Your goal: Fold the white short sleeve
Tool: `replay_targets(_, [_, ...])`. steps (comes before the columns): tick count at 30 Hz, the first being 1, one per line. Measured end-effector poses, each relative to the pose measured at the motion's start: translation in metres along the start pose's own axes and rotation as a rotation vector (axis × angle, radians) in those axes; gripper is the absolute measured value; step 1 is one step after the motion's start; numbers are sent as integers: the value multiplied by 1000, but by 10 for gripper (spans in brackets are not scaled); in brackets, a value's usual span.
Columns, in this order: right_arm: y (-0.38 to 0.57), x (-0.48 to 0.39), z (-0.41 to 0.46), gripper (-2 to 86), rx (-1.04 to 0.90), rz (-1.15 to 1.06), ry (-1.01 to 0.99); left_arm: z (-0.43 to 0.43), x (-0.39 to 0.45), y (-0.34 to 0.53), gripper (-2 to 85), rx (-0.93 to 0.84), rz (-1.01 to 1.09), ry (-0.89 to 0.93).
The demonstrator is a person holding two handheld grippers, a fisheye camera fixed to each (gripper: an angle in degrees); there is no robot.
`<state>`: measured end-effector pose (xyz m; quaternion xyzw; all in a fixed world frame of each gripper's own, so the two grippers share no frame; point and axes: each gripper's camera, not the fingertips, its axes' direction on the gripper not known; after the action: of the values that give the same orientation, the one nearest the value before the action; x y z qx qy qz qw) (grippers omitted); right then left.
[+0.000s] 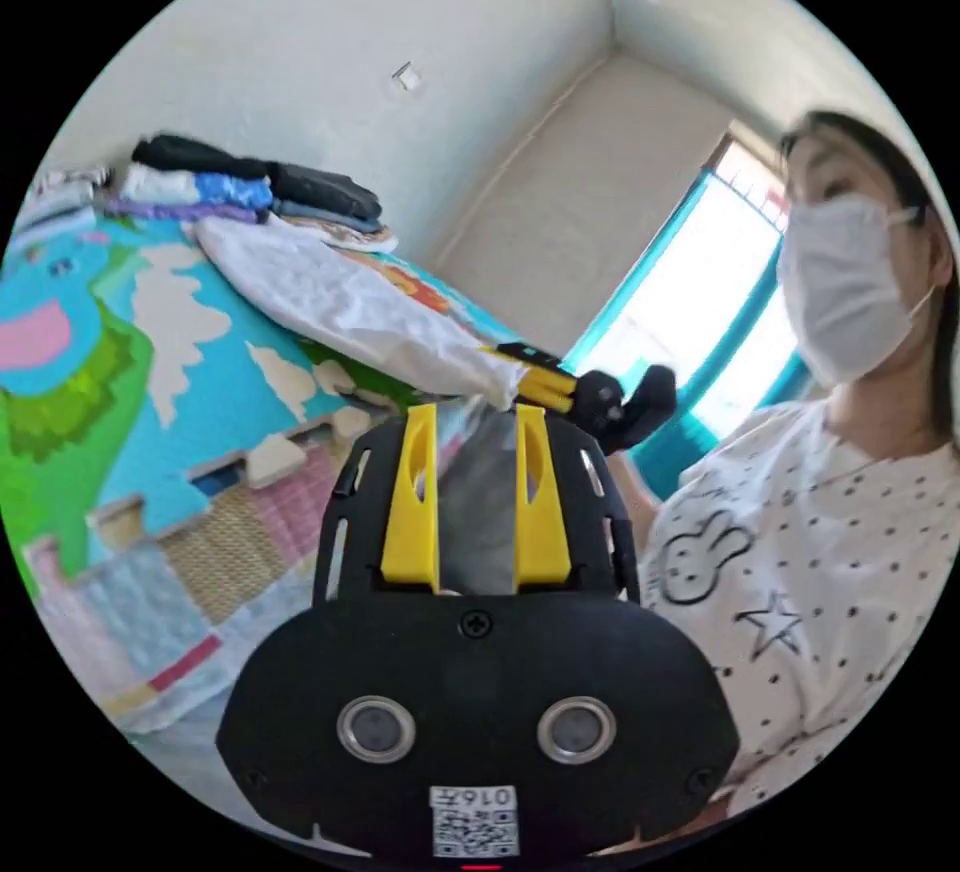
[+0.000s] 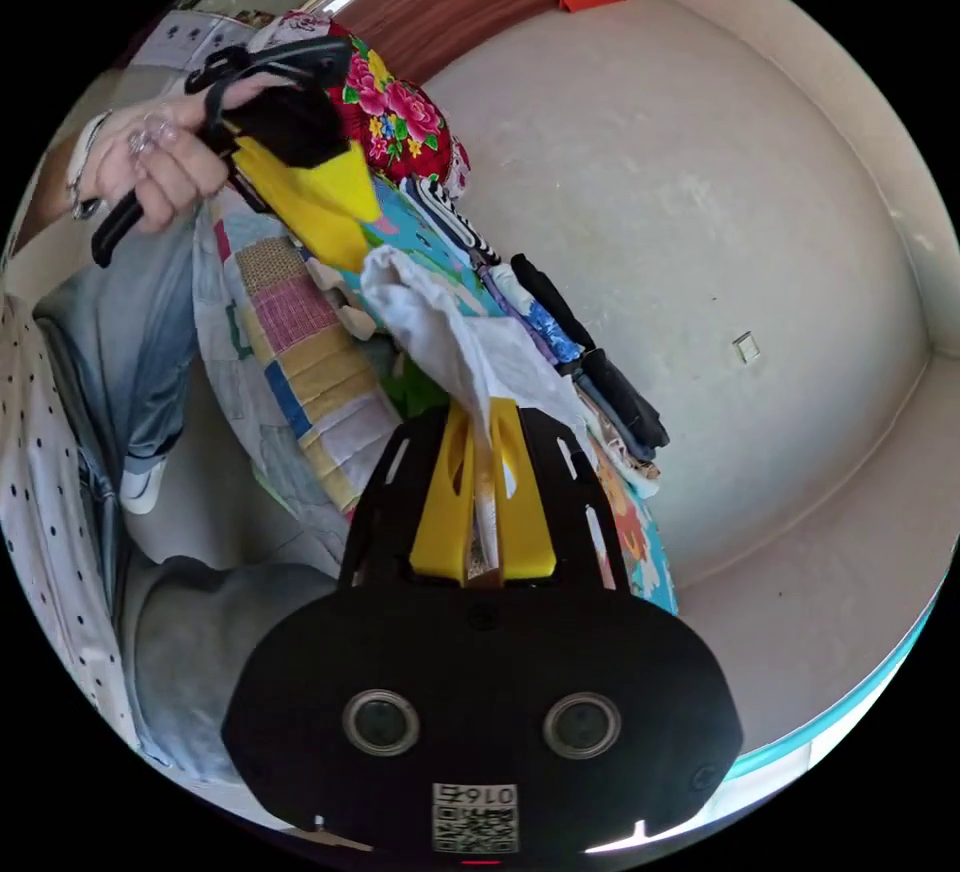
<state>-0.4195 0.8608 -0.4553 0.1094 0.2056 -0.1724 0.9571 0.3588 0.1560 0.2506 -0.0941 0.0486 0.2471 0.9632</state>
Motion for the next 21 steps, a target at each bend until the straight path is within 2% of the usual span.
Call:
replay_targets(1, [-3,3,-2,16,-9,15,-17,4,29,-2,122,-31,118,-170])
replay_targets(4, [-19,11,-7,14,-67,42,-89,22,92,-2,130,-5,338,-495])
replay_targets(6, [-28,10,-8,14,-89,24,-101,37,120,-2,137,-9,457,-572])
replay_targets(9, [-36,13,-13,15,-84,50,-119,57,149,-2,150,-21,614,-573])
replay_targets(13, [-43,16,-21,17,-59,49,-142,64,164,-10,126,15,692,-624])
replay_targets(16, [-48,14,-26,21,-36,26,-126,62,169,-17,42,4,785,-586])
replay_targets(18, [-52,15,-29,28,1,22,-114,55,169,-25,10,9,777,-563])
replay_targets(21, [-53,16,-30,49,51,44,-51,39,155,-47,-4,-6,658,-432])
